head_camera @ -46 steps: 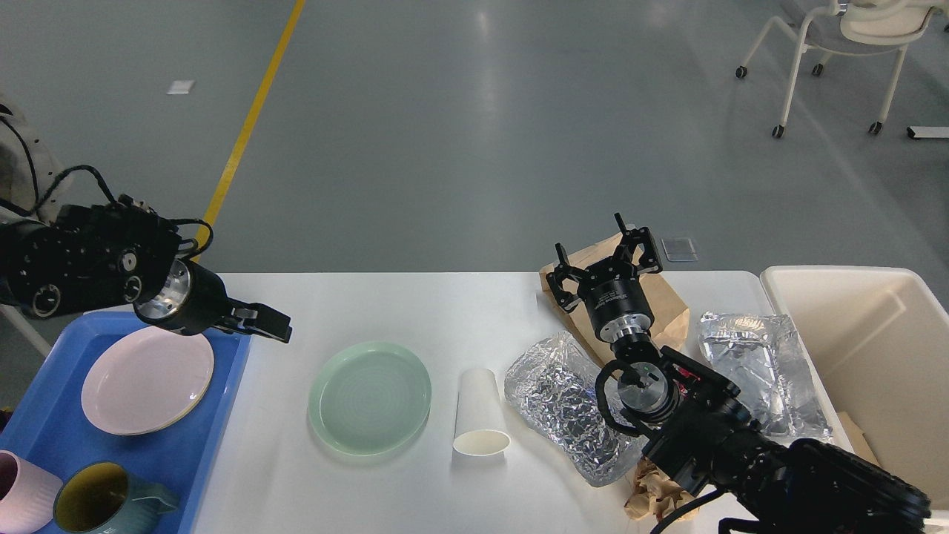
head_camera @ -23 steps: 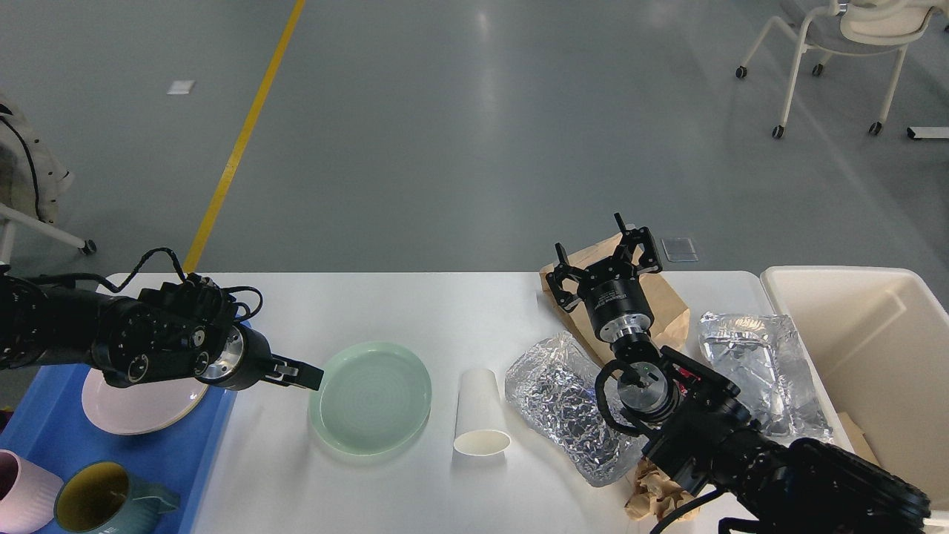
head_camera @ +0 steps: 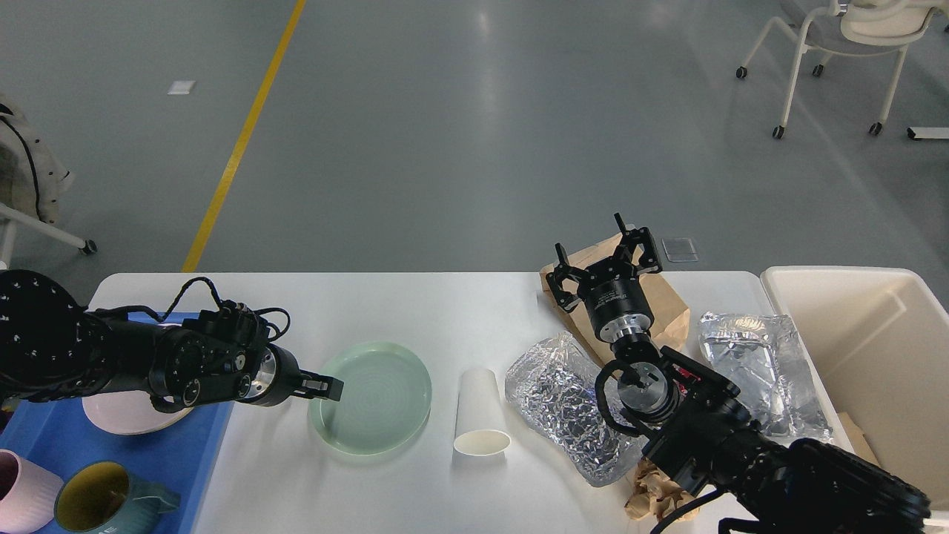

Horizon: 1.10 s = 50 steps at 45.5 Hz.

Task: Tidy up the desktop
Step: 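Grasp the pale green plate edge with the left gripper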

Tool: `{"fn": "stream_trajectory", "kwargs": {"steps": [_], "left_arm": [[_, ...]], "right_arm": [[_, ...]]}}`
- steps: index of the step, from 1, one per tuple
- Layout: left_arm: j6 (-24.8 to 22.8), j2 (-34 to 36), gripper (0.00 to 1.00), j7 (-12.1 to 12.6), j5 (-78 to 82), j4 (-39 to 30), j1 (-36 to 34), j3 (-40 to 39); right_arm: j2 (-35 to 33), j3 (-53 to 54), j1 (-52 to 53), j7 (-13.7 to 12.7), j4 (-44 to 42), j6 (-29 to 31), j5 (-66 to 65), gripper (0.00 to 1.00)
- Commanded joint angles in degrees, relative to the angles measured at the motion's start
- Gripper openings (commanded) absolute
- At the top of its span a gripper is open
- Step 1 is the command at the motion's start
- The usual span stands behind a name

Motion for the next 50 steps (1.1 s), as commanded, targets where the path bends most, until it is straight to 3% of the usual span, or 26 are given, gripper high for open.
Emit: {"fn": "stream_trajectory", "kwargs": {"steps": [1, 11, 31, 41, 50], "left_arm": [[0.0, -0.1, 0.68, 0.2, 0.0, 1.1, 0.5, 0.0], [0.1, -0.2, 0.53, 0.5, 0.0, 1.8, 0.9, 0.0], [0.0, -3.0, 0.47, 0.6, 0.1, 6.3, 4.6, 0.0], [0.1, -3.1, 0.30, 0.7, 0.2, 6.4, 4.7, 0.0], [0.0, -3.6, 0.04, 0.7, 0.2, 6.4, 4.7, 0.0]], "right_arm": [[-0.1, 0.0, 0.0, 0.0, 0.0, 0.0, 0.0, 1.00], [-0.1, 0.0, 0.0, 0.0, 0.0, 0.0, 0.0, 1.00], [0.0, 0.0, 0.0, 0.0, 0.0, 0.0, 0.0, 1.00], [0.0, 0.0, 0.0, 0.0, 0.0, 0.0, 0.0, 1.00], [0.0, 0.0, 0.0, 0.0, 0.0, 0.0, 0.0, 1.00]]}}
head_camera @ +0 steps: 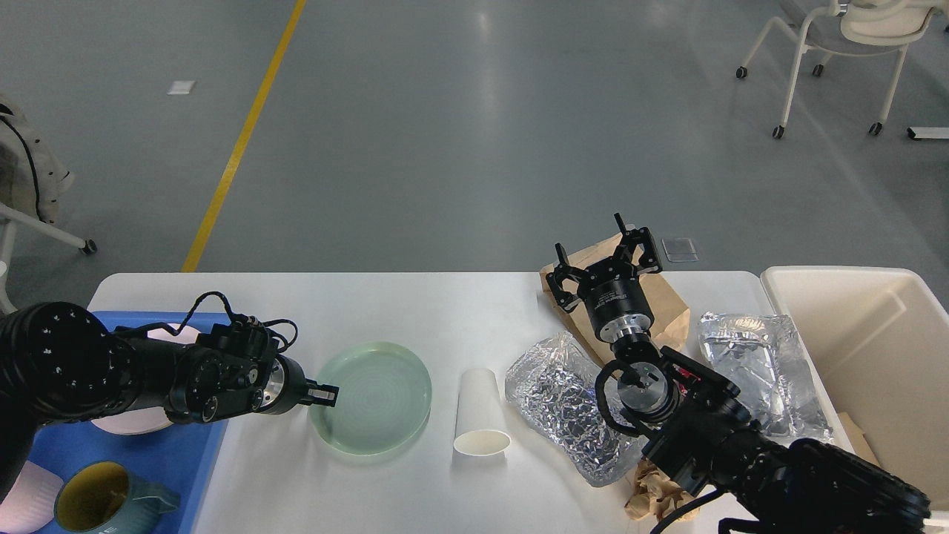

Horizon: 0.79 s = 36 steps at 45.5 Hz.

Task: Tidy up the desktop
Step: 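Grasp the pale green plate edge with the left gripper, then lift the green plate and lower it onto the pink plate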

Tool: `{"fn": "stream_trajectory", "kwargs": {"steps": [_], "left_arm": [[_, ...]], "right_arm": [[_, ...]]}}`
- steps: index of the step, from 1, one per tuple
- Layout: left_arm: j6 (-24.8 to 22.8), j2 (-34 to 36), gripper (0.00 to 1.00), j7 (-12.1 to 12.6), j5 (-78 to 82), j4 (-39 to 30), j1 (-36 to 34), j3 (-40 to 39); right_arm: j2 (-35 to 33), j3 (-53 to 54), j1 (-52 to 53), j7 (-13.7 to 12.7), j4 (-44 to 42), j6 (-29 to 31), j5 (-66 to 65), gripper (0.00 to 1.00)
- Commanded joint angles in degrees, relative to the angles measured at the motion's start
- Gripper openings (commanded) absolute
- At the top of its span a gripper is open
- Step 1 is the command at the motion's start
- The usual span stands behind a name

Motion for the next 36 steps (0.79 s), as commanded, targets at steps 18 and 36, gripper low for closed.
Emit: {"fn": "stream_trajectory", "kwargs": {"steps": [18, 36], "left_arm": [[-1.8, 3.3, 0.02, -1.4, 0.1, -2.0, -4.6, -0.4], [-9.2, 22.1, 0.02, -2.7, 0.4, -23.8, -31.4, 0.2]], "right_arm": [[0.0, 0.0, 0.0, 0.0, 0.0, 0.0, 0.0, 1.00], [0.0, 0.0, 0.0, 0.0, 0.0, 0.0, 0.0, 1.00]]}}
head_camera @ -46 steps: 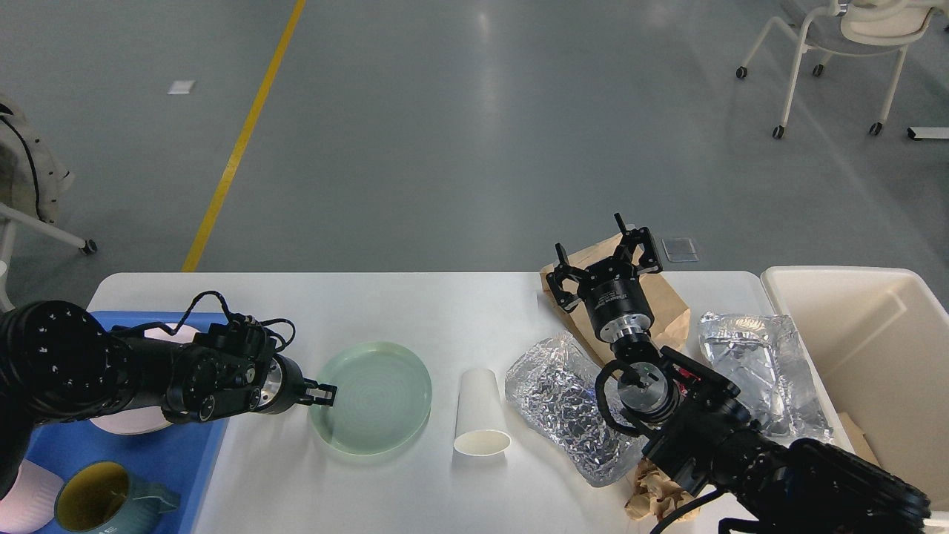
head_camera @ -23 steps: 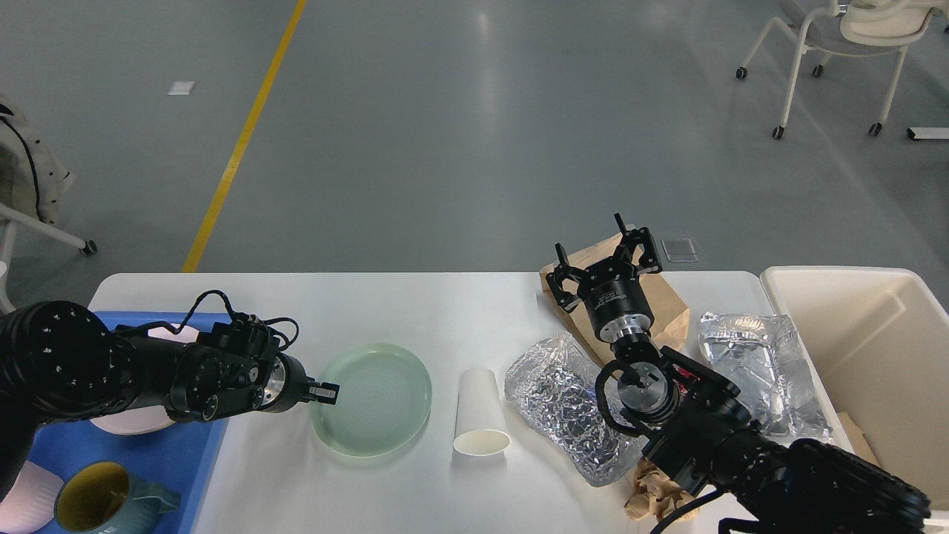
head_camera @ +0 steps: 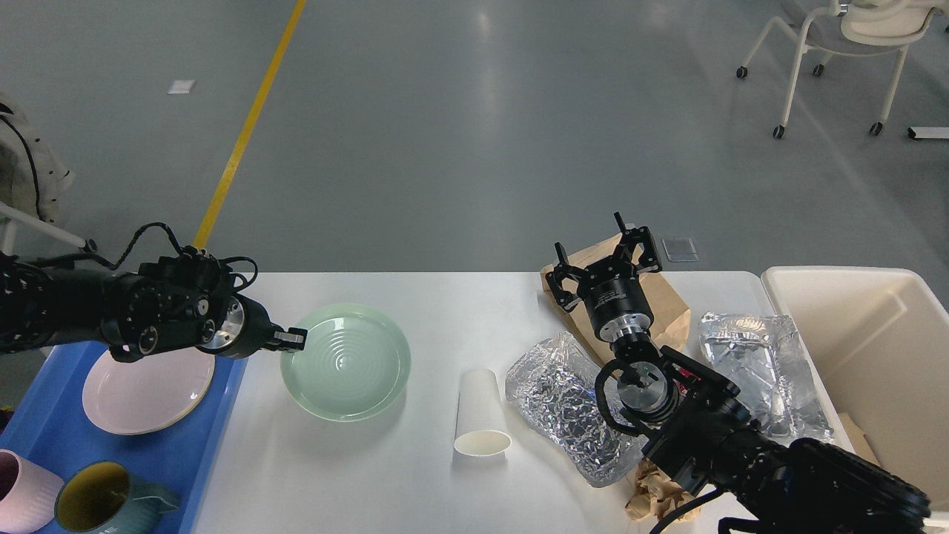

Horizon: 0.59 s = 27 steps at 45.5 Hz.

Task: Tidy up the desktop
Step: 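Lift the green plate and lower it onto the pink plate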

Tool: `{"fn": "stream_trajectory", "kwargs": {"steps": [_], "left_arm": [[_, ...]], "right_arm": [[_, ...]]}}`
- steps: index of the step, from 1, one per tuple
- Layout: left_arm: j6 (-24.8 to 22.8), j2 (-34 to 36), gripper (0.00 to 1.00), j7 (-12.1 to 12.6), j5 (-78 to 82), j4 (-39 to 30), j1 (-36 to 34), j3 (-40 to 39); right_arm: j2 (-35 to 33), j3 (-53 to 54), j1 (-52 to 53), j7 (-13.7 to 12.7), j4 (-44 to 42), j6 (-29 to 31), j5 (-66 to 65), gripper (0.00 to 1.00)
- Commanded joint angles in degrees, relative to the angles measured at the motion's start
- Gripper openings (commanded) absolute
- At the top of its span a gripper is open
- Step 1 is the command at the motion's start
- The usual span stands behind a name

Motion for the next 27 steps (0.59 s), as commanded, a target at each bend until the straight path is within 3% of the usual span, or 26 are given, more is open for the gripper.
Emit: {"fn": "stream_trajectory", "kwargs": {"steps": [1, 16, 21, 27], "left_arm": [[-3.9, 7.0, 0.02, 0.0, 0.0, -6.5, -10.3, 0.4], [-23.1, 24.9, 0.02, -0.8, 6.0, -6.5, -30.1, -0.6], [-25.6, 30.5, 0.03, -1.0, 10.9, -6.1, -32.2, -0.7], [-24.6, 34.7, 0.03, -1.8, 18.2, -1.4, -30.6, -0.4]], "right_arm": [[0.0, 0.0, -0.1, 0.0, 0.0, 0.0, 0.0, 1.00], [0.0, 0.0, -0.1, 0.0, 0.0, 0.0, 0.0, 1.00], [0.0, 0.0, -0.1, 0.0, 0.0, 0.0, 0.0, 1.00], [0.0, 0.0, -0.1, 0.0, 0.0, 0.0, 0.0, 1.00]]}}
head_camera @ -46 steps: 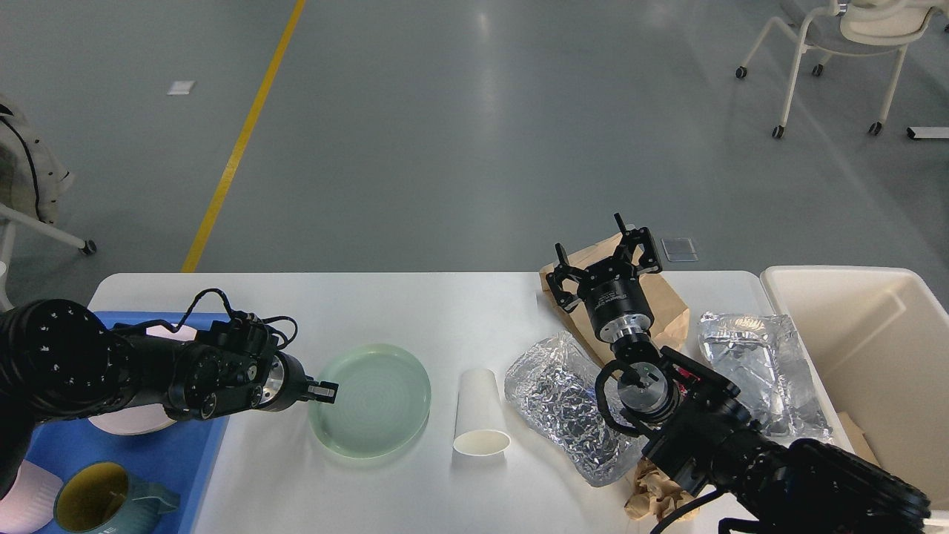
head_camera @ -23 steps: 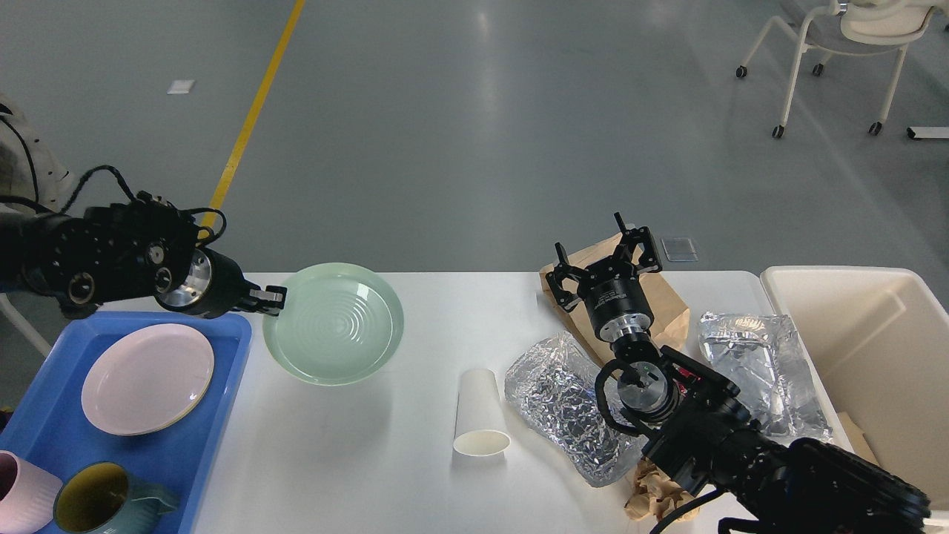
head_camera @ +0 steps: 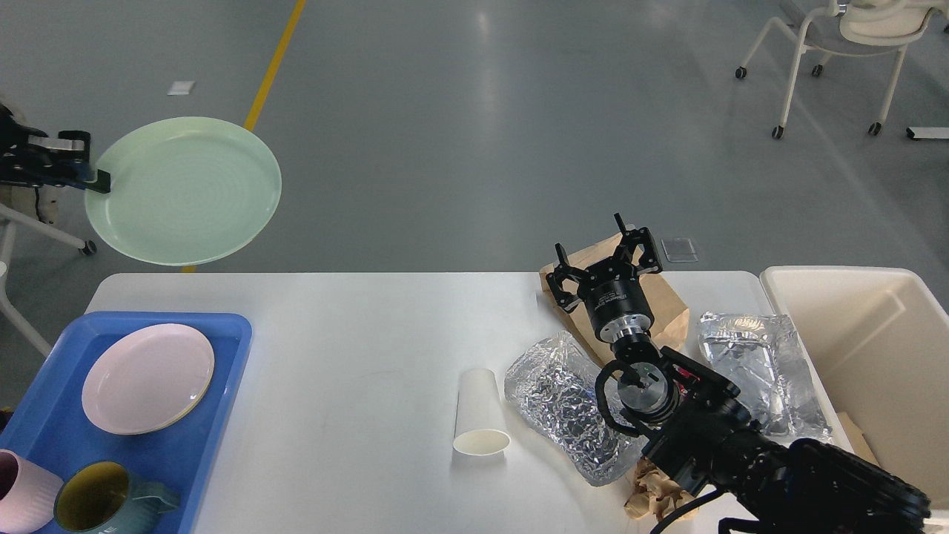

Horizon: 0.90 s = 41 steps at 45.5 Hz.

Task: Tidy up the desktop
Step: 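Lift the green plate and lower it onto the pink plate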

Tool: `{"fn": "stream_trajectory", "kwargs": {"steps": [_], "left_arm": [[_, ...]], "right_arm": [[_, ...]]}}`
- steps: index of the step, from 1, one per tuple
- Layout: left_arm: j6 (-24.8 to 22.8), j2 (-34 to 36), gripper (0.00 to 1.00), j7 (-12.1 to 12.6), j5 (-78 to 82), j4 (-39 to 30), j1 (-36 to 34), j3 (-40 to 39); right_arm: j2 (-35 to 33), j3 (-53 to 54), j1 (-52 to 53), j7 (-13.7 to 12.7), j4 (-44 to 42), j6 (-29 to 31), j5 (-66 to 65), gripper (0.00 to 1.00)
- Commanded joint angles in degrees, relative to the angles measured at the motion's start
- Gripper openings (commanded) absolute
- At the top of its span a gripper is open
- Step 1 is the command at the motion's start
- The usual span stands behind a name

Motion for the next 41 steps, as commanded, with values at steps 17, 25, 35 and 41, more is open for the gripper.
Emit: {"fn": "stream_trajectory", "kwargs": {"steps": [17, 25, 35, 41], "left_arm": [[23.6, 4.2, 0.04, -15.5, 17.4, 26.1, 36.2, -0.6], [31.3, -0.7, 0.04, -15.1, 15.3, 31.6, 48.0, -3.4], [31.7, -6.3, 0.04, -13.7, 11.8, 35.2, 55.1, -7.2], [32.0, -8.3, 0.04, -13.4, 11.7, 35.3, 56.2, -7.3]], "right_arm": [[0.0, 0.0, 0.0, 0.0, 0.0, 0.0, 0.0, 1.00], [0.0, 0.0, 0.0, 0.0, 0.0, 0.0, 0.0, 1.00], [-0.1, 0.0, 0.0, 0.0, 0.0, 0.0, 0.0, 1.00], [0.0, 0.0, 0.0, 0.0, 0.0, 0.0, 0.0, 1.00]]}}
